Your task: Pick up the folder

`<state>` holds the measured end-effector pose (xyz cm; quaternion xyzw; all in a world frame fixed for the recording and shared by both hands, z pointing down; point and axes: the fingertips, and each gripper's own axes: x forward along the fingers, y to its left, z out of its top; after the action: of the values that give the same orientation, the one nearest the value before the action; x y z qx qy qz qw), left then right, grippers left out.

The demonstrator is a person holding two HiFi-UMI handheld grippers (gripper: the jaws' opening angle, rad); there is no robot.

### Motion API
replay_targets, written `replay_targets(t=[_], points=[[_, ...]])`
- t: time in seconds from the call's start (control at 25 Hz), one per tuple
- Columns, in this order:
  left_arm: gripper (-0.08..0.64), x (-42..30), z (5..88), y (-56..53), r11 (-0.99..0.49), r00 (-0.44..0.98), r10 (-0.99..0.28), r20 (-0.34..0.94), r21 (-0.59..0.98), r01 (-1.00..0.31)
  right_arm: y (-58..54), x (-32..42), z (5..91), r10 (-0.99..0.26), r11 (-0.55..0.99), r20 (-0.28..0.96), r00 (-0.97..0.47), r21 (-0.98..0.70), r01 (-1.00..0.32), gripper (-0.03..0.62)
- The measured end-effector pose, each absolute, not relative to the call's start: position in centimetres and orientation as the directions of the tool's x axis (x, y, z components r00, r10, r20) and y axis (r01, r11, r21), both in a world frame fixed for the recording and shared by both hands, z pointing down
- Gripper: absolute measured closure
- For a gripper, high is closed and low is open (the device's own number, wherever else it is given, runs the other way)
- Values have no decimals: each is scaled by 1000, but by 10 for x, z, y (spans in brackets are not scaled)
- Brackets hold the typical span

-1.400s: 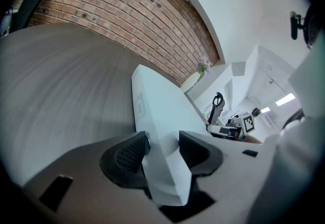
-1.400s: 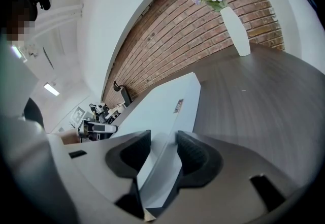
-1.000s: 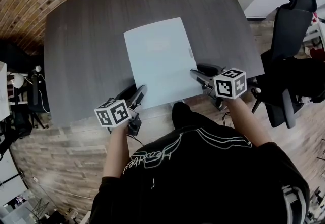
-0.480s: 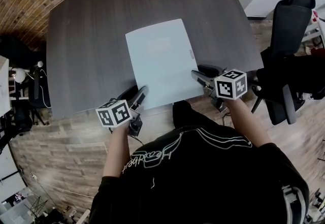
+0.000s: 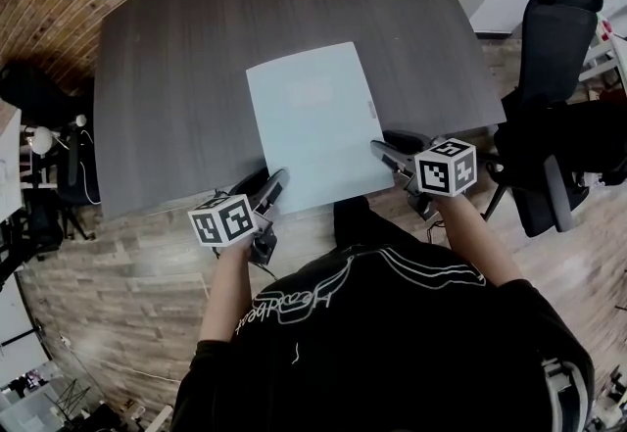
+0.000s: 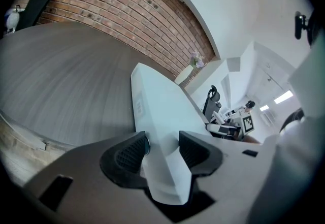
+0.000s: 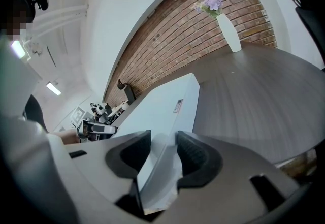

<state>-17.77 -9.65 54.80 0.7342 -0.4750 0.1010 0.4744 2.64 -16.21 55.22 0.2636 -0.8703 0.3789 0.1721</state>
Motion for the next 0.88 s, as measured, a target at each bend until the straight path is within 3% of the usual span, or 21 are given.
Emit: replay_targets(t=[0.88], points=[[347,-173,544,-76,-149,542,-612,576,588,-795,-141,32,550,-333,568,472,-816,-591,-573,443]])
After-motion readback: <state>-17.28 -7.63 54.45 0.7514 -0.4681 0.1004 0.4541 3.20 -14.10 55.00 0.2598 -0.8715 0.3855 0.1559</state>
